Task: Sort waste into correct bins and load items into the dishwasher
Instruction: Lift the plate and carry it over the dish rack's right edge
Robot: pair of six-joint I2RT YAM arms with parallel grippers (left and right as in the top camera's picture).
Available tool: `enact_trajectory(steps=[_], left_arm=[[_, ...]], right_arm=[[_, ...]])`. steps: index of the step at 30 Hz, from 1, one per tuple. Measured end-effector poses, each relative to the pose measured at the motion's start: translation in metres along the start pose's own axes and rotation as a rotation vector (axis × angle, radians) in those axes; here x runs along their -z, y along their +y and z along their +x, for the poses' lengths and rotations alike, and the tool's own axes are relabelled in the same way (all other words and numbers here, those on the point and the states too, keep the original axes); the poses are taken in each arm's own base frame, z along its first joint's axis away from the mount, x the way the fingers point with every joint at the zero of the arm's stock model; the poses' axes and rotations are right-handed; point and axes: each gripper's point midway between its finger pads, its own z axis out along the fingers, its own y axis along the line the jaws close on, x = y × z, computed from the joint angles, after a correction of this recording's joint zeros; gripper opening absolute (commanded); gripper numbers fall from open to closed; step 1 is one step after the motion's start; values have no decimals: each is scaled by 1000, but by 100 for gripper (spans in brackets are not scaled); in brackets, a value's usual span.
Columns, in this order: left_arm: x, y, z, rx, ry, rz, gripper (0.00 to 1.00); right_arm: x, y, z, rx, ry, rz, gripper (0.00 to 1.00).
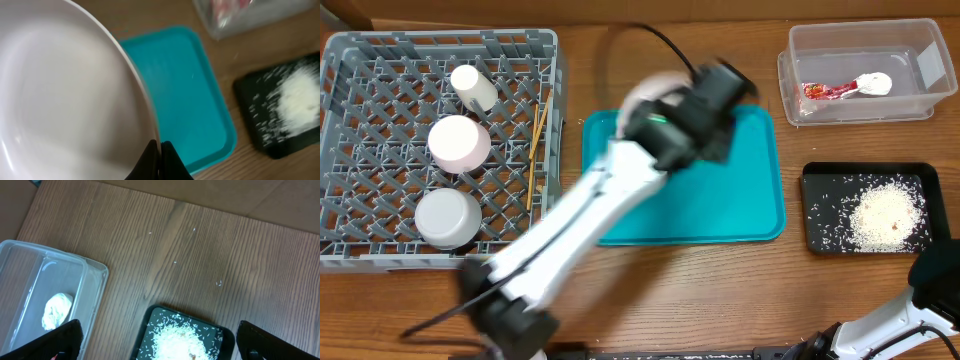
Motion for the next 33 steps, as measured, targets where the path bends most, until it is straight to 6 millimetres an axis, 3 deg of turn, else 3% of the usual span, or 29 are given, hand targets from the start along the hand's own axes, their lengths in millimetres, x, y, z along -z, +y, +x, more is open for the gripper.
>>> enact_trajectory(steps=[4,8,13,16,21,26,33], left_arm=[[55,45,-46,66,-131,82,4],[75,91,-71,78,-180,208,4],[65,137,-87,88,-188,379,4],[49,171,-88,136,-172,454,4],[34,211,-88,173,-183,577,4],[29,239,-84,221,-195,658,4],[22,262,-78,260,-198,679,4]], right_arm=[[0,0,0,0,1,0,100],[0,0,0,0,0,-1,100],[0,0,0,0,1,0,100],[0,0,0,0,0,0,100],[0,0,0,0,0,-1,100],[0,0,0,0,0,-1,100],[0,0,0,0,0,0,100]])
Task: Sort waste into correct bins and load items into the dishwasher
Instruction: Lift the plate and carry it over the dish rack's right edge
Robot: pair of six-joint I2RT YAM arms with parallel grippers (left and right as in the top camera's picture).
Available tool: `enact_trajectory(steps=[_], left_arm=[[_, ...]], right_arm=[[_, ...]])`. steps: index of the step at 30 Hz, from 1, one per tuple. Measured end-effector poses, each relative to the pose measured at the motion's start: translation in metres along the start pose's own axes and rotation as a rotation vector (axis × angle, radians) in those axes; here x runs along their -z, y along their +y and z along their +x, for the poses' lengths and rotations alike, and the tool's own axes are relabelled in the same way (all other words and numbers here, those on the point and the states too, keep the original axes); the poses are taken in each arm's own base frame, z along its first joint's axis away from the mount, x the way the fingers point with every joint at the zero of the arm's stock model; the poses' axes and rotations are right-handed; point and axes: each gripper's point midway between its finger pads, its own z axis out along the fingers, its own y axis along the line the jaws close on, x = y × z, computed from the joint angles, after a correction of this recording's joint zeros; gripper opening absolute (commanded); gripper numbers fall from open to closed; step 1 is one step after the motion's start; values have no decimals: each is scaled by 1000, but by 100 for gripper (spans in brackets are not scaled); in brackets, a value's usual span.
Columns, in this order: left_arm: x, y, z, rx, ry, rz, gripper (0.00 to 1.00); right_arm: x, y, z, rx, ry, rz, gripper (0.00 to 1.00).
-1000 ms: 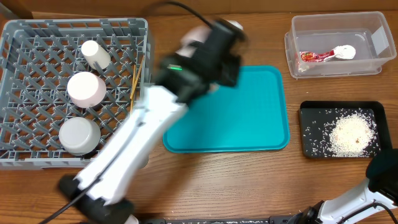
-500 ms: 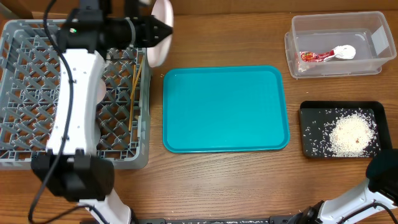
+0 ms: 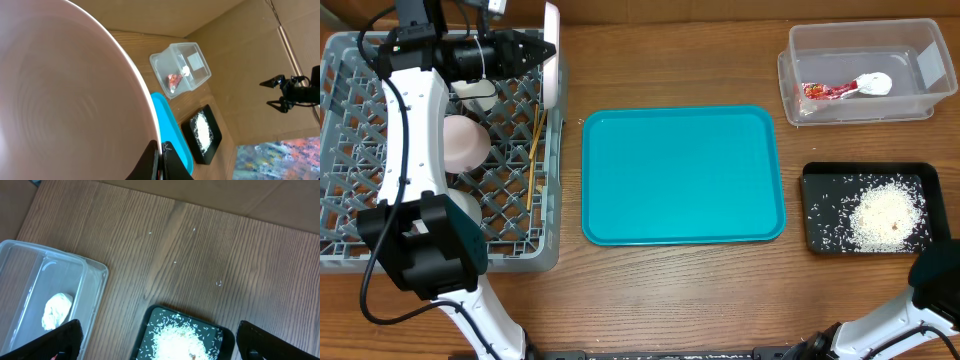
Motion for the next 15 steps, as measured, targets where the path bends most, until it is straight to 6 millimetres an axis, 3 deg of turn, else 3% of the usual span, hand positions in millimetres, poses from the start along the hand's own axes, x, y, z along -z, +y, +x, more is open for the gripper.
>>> enact_trajectory(steps=[9,15], left_arm=[[4,37,13,56,35,-192,4],[5,42,13,56,36,-221,4]], right_arm=[[0,0,0,0,0,0,100],[0,0,0,0,0,1,100]])
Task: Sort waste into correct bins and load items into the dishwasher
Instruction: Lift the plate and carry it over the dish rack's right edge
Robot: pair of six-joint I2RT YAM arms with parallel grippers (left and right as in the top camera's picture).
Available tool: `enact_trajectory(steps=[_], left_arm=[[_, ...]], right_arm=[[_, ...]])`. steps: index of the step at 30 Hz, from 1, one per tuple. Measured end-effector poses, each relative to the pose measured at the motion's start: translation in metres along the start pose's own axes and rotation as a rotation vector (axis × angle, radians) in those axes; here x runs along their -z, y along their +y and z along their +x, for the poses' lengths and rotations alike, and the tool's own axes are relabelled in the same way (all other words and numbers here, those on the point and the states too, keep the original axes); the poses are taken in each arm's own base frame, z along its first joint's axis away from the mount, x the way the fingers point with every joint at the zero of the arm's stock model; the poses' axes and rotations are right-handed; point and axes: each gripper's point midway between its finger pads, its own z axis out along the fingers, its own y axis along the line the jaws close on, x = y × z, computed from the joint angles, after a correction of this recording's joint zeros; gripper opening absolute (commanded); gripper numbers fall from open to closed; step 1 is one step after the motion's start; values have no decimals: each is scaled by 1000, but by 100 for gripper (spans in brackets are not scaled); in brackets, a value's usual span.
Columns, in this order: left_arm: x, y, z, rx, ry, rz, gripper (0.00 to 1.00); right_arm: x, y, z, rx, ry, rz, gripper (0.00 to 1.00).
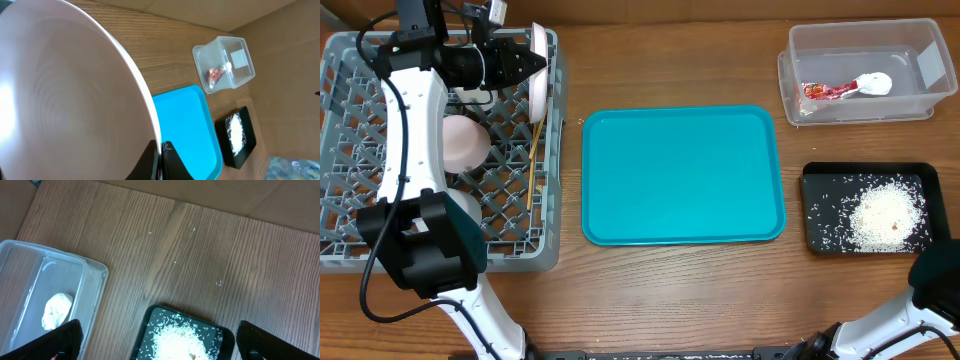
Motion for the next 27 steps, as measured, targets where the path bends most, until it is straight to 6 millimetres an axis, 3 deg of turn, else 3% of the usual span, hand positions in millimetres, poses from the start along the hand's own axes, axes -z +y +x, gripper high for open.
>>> enact_trajectory(steps=[2,3,7,8,12,22,27], left_arm=[[0,0,0,0,1,1,5],[0,0,0,1,1,0,15],[0,0,1,31,2,-4,79],[0,0,1,43,4,-4,100],[0,-1,3,80,9,6,100],[3,-28,13,142,52,154,100],[19,-51,28,137,84,166,100]], right_arm=[[0,0,0,0,0,-1,100],[0,0,0,0,-1,-1,100],[0,0,0,0,-1,-1,100],[0,0,0,0,-1,-1,100],[0,0,0,0,0,-1,100],[0,0,0,0,-1,-1,100],[0,0,0,0,-1,-1,100]])
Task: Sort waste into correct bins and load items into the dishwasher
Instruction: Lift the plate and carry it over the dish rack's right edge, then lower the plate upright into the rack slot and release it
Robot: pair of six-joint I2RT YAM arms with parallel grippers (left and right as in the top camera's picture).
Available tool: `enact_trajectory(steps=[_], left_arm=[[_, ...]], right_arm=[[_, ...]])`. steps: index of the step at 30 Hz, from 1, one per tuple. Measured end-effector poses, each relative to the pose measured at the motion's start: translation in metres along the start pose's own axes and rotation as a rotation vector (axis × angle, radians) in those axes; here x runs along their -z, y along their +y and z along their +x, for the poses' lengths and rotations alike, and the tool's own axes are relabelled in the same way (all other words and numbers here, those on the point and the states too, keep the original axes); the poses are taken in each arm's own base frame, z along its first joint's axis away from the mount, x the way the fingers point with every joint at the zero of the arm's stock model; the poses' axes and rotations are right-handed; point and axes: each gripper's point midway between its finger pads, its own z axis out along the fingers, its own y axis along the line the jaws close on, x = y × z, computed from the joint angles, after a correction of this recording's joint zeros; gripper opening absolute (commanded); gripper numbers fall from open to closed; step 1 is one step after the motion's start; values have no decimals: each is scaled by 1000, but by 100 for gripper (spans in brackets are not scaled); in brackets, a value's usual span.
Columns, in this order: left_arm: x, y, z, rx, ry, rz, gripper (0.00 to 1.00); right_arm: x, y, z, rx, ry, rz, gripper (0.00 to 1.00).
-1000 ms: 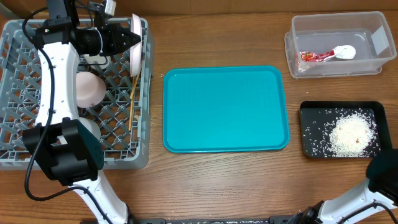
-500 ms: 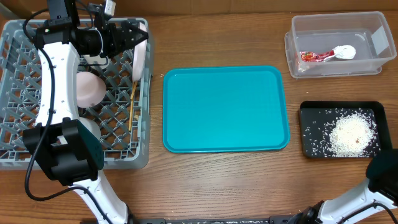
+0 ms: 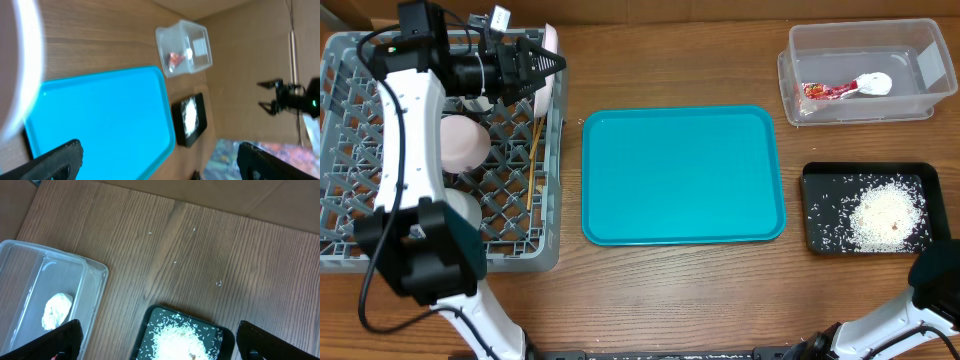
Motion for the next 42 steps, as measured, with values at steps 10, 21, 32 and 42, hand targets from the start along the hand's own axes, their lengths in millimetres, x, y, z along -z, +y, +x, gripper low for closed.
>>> enact_trajectory(steps=[10,21,32,42], left_arm=[[61,-105,97,-174,94,-43,100],[62,-99,195,-239,160,-56,100],[39,-32,270,-134,54,-195,100],[61,54,301,311,-65,-643,100]], right_arm=[[0,0,0,0,1,0,100],[0,0,0,-1,0,1,100],[0,0,0,0,1,0,100],[0,0,0,0,1,0,100]])
